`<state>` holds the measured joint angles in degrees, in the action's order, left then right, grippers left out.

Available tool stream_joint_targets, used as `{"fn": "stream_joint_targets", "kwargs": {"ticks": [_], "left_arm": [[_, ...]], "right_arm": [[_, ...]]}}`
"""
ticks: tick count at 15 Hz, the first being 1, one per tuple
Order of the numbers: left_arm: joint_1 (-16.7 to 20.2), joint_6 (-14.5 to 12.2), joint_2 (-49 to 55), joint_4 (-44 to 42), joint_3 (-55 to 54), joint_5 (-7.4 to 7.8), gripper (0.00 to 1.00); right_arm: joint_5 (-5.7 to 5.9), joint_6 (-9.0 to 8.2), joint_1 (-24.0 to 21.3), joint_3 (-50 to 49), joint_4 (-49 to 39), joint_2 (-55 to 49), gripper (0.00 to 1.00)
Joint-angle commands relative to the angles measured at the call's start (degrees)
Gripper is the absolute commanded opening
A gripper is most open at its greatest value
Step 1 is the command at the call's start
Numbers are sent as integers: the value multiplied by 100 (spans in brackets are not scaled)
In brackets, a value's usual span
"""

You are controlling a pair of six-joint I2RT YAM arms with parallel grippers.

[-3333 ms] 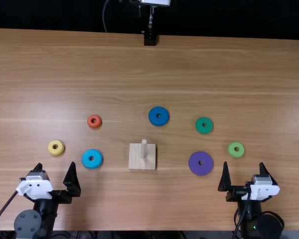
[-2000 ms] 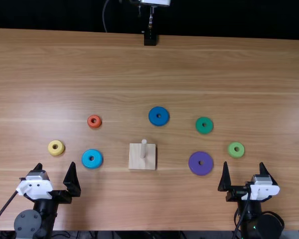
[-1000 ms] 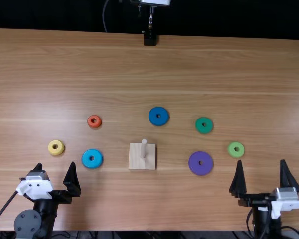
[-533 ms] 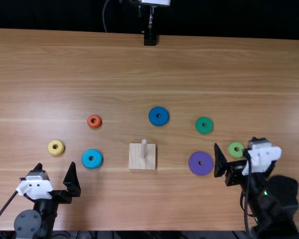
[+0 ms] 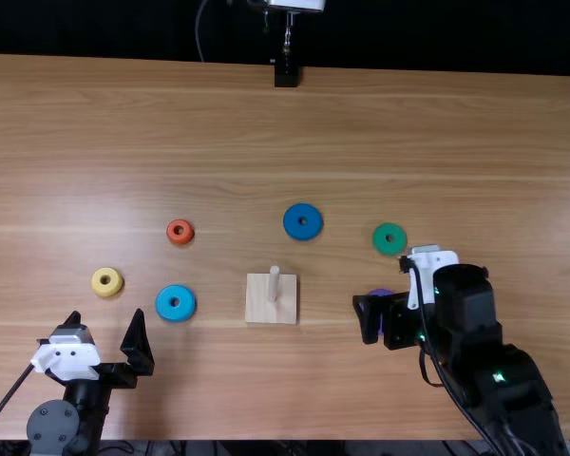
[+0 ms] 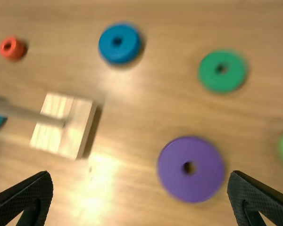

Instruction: Build the Hanoi tower: stack the rings onto the peg from bottom to top in this color order: purple, dark blue, light blue, dark green, light green, yellow, orange.

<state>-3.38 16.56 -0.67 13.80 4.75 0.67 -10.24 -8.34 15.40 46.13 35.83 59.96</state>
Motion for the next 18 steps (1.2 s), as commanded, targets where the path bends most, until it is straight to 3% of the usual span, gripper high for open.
{"fn": "stream_joint_targets", "kwargs": {"ticks": [1,3,4,7,8,10,11,18], "left_arm": [[12,-21,67,107,-317,70,100],[12,-21,67,107,-317,70,100],[12,-21,67,107,-317,70,100],[12,-21,67,107,-317,70,100],[12,-21,67,107,-317,70,100],[12,-21,67,107,-317,70,100],[12,-21,67,107,-317,70,100],[12,-21,67,107,-317,70,100]], "right_arm": [[-294,-242,69,247,-12,270,100],[-242,-242,60,212,-2,622,100],[-147,-200,42,221,-2,780,100],[-10,85,33,160,-12,1044,100],[138,85,25,160,-44,1088,100],[866,117,25,160,-44,1369,100],[1013,127,51,151,-33,1430,100],[1013,117,42,168,-76,1905,100]]}}
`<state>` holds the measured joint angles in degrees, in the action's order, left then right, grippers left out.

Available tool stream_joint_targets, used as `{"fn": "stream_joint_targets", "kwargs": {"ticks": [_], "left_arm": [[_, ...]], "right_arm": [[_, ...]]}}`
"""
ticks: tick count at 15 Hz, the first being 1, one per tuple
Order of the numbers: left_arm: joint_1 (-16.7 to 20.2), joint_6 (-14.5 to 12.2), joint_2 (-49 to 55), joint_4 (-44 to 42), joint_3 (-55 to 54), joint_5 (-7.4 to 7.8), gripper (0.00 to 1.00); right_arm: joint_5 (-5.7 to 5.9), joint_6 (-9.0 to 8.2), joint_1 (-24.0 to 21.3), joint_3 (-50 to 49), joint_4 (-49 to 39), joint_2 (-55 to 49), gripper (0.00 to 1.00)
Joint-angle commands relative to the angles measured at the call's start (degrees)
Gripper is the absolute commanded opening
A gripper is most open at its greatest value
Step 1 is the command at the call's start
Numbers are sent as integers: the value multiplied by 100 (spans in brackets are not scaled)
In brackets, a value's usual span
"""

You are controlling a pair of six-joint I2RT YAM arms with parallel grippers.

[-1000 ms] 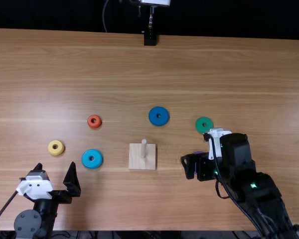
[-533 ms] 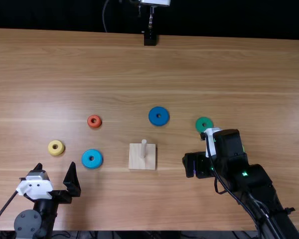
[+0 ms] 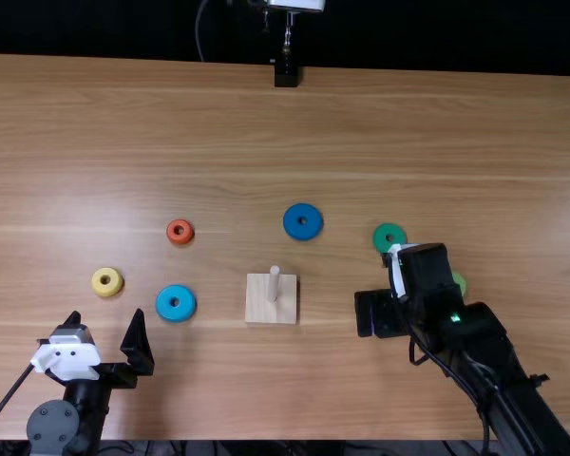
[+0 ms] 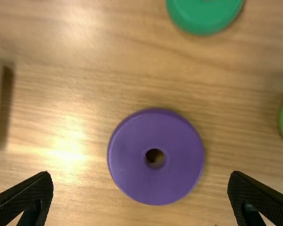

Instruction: Build the Hanoi tower: stack the rings onto the peg from bottom to top in this color order: purple, dark blue, light blue, dark green, light green, yellow, orange.

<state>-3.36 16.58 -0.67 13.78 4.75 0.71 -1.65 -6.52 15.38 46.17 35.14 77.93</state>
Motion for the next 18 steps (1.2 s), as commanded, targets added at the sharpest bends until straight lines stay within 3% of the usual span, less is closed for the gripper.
{"fn": "stream_joint_targets", "kwargs": {"ticks": [1,18], "left_arm": [[10,-23,67,109,-317,66,100],[10,-23,67,109,-317,66,100]], "right_arm": [[154,-65,44,182,-6,179,100],[165,-65,18,401,-164,1233,100]]}}
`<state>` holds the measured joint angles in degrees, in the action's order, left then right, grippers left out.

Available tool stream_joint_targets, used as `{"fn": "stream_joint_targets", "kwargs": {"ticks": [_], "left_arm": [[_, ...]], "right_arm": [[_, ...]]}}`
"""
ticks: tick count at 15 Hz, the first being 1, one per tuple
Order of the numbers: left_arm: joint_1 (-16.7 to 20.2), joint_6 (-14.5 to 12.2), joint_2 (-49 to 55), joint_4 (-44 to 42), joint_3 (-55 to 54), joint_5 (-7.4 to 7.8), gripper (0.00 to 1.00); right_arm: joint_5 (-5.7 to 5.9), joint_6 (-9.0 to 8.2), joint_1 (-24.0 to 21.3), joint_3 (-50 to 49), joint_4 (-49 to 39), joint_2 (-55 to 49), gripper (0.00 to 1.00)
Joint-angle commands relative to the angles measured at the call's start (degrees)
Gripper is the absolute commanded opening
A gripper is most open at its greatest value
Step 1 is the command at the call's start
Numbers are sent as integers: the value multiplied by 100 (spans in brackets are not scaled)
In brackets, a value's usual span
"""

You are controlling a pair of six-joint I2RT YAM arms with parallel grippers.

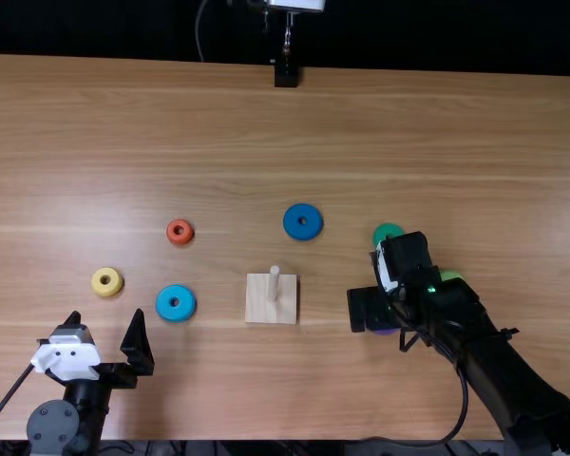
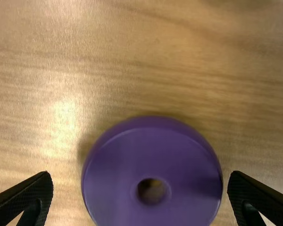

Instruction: Build the Hanoi tower: stack the rings onto the peg from bottom to top in this color order: purple, dark blue, light blue, dark green, light green, yellow, orange.

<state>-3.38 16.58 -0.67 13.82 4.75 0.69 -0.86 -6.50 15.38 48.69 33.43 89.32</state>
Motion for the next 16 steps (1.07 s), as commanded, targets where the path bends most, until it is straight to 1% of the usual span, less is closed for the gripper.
{"fn": "stream_joint_targets", "kwargs": {"ticks": [1,7,11,12,13,14,15,16], "left_arm": [[12,-23,67,105,-317,68,100],[12,-23,67,105,-317,68,100],[12,-23,67,105,-317,68,100],[12,-23,67,105,-317,68,100],[12,-23,67,105,-317,68,100],[12,-23,67,105,-317,68,100],[12,-23,67,105,-317,68,100],[12,-23,67,105,-317,68,100]], "right_arm": [[76,-67,18,150,7,103,100],[107,-67,18,159,7,297,100],[107,-67,18,159,7,305,100],[97,-67,27,159,7,305,74],[76,-56,18,150,7,297,44],[76,-46,27,150,7,297,28],[76,-35,27,159,7,297,17],[76,-4,18,176,-36,297,14]]}}
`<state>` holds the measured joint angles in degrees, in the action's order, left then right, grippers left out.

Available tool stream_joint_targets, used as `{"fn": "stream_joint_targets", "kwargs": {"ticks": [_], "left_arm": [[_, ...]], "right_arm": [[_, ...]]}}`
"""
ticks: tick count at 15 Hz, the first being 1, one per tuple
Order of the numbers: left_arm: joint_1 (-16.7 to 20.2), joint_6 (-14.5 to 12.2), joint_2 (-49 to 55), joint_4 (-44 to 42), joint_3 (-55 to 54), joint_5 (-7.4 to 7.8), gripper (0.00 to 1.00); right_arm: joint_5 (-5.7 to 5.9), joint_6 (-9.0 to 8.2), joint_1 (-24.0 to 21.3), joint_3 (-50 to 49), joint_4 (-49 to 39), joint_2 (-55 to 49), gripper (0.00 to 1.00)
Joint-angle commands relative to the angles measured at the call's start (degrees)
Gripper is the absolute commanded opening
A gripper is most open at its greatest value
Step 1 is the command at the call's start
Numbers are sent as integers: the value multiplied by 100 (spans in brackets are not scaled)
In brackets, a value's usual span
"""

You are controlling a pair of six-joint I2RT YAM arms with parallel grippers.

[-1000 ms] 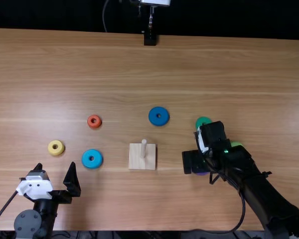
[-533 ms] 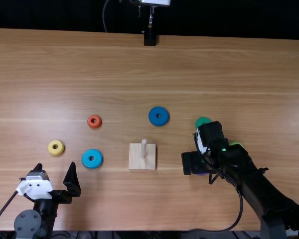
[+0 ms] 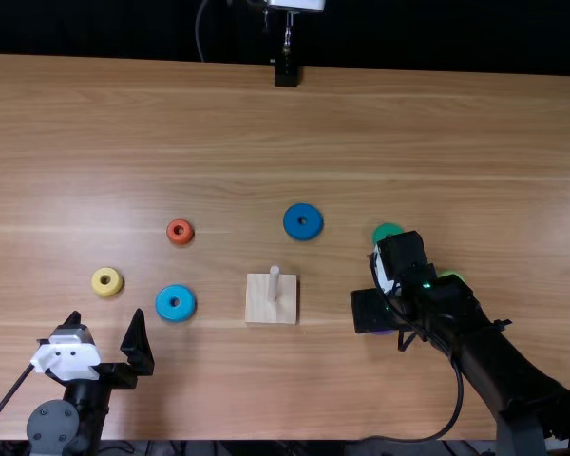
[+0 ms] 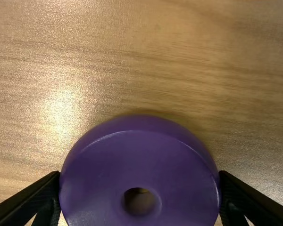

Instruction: Build the Hanoi tower: stack the rings onto the peg from bottom to top in this color order: purple, dark blue, light blue, dark green, light green, yellow, orange.

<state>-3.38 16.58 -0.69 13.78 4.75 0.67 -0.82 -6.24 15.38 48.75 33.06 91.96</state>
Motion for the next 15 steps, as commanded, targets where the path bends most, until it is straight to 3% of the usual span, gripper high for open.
{"fn": "stream_joint_targets", "kwargs": {"ticks": [1,3,5,10,15], "left_arm": [[12,-23,69,109,-317,70,100],[12,-23,69,109,-317,70,100],[12,-23,69,109,-317,70,100],[12,-23,69,109,-317,70,100],[12,-23,69,109,-317,70,100]], "right_arm": [[71,97,27,293,-104,32,10],[71,297,18,389,-146,15,9],[40,287,27,741,-125,-3,0],[40,318,106,1734,75,-38,0],[29,603,616,3290,2259,-29,0]]}}
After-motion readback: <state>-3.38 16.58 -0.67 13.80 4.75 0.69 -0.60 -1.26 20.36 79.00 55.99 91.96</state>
